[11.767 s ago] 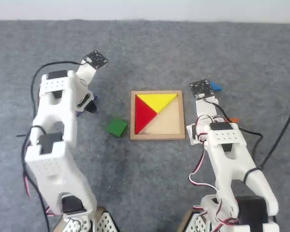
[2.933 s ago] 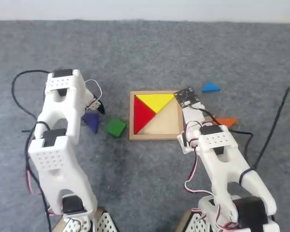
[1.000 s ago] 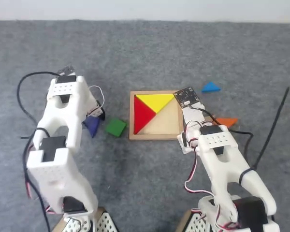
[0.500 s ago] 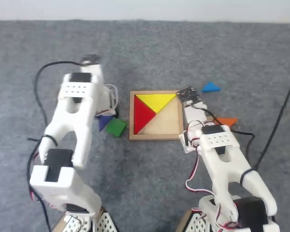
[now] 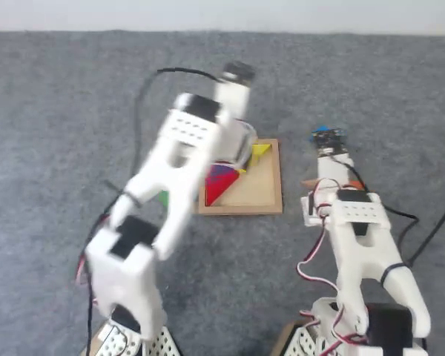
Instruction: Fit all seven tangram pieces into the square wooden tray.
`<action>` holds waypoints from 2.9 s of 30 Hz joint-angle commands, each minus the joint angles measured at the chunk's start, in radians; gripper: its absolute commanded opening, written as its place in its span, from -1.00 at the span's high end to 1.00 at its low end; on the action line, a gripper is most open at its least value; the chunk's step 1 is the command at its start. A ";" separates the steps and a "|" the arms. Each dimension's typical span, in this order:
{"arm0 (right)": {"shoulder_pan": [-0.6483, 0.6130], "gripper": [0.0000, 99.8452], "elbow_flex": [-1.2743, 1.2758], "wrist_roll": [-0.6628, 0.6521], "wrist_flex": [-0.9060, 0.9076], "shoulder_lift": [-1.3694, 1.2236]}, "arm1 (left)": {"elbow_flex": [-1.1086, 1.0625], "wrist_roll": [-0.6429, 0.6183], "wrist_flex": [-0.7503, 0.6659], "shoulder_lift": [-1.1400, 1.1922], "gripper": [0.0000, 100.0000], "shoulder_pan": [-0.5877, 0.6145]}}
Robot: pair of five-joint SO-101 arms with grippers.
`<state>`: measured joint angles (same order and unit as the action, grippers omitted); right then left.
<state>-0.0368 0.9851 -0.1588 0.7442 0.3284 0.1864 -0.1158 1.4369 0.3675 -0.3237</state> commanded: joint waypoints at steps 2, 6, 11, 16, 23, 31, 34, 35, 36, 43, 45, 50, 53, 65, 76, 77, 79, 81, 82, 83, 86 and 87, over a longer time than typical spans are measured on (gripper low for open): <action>0.074 0.95 -0.069 0.038 -0.010 0.048 | 0.220 0.034 0.032 0.209 0.69 -0.110; 0.077 0.95 -0.072 0.038 -0.013 0.048 | 0.334 0.035 0.061 0.293 0.69 -0.147; 0.076 0.95 -0.072 0.038 -0.016 0.048 | 0.412 0.078 0.058 0.364 0.69 -0.155; 0.073 0.95 -0.072 0.038 -0.018 0.048 | 0.427 0.097 0.061 0.419 0.69 -0.146; 0.071 0.95 -0.072 0.038 -0.018 0.042 | 0.429 0.097 0.103 0.428 0.56 -0.150; 0.071 0.96 -0.072 0.037 -0.019 0.039 | 0.429 0.100 0.160 0.427 0.56 -0.169; 0.071 0.96 -0.068 0.035 -0.035 0.039 | 0.427 0.098 0.166 0.427 0.49 -0.172; 0.071 0.96 -0.068 0.035 -0.035 0.039 | 0.429 0.098 0.167 0.427 0.46 -0.170; 0.071 0.96 -0.068 0.035 -0.035 0.039 | 0.432 0.098 0.167 0.427 0.44 -0.169; 0.071 0.96 -0.068 0.035 -0.038 0.039 | 0.387 0.092 0.157 0.311 0.57 -0.170; 0.070 0.96 -0.068 0.035 -0.038 0.039 | 0.343 0.089 0.115 0.276 0.59 -0.161; 0.070 0.96 -0.068 0.035 -0.038 0.039 | 0.213 -0.083 -0.064 0.204 0.60 -0.087; 0.068 0.96 -0.068 0.035 -0.038 0.039 | 0.162 -0.149 -0.175 0.198 0.71 -0.074; 0.030 0.96 -0.066 0.032 -0.039 0.039 | 0.088 -0.276 -0.354 0.256 0.98 -0.084; 0.035 0.96 -0.066 0.031 -0.039 0.039 | 0.084 -0.213 -0.213 0.284 0.98 -0.175; 0.035 0.96 -0.066 0.031 -0.039 0.039 | 0.084 -0.213 -0.192 0.287 0.98 -0.176; 0.035 0.96 -0.066 0.031 -0.039 0.039 | 0.084 -0.212 -0.140 0.288 0.98 -0.192; 0.035 0.96 -0.066 0.031 -0.039 0.039 | 0.077 -0.209 -0.109 0.279 0.98 -0.216; 0.035 0.96 -0.066 0.031 -0.039 0.039 | 0.076 -0.209 -0.104 0.273 0.98 -0.229; 0.035 0.96 -0.066 0.031 -0.039 0.039 | 0.070 -0.209 -0.103 0.265 0.98 -0.239; 0.035 0.96 -0.066 0.031 -0.039 0.039 | 0.016 -0.209 -0.107 0.221 0.98 -0.259; 0.035 0.96 -0.066 0.031 -0.039 0.039 | -0.010 -0.209 -0.117 0.203 0.98 -0.262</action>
<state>0.0046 0.9835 -0.1327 0.7258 0.3284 0.2386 -0.3307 1.3126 0.6621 -0.5478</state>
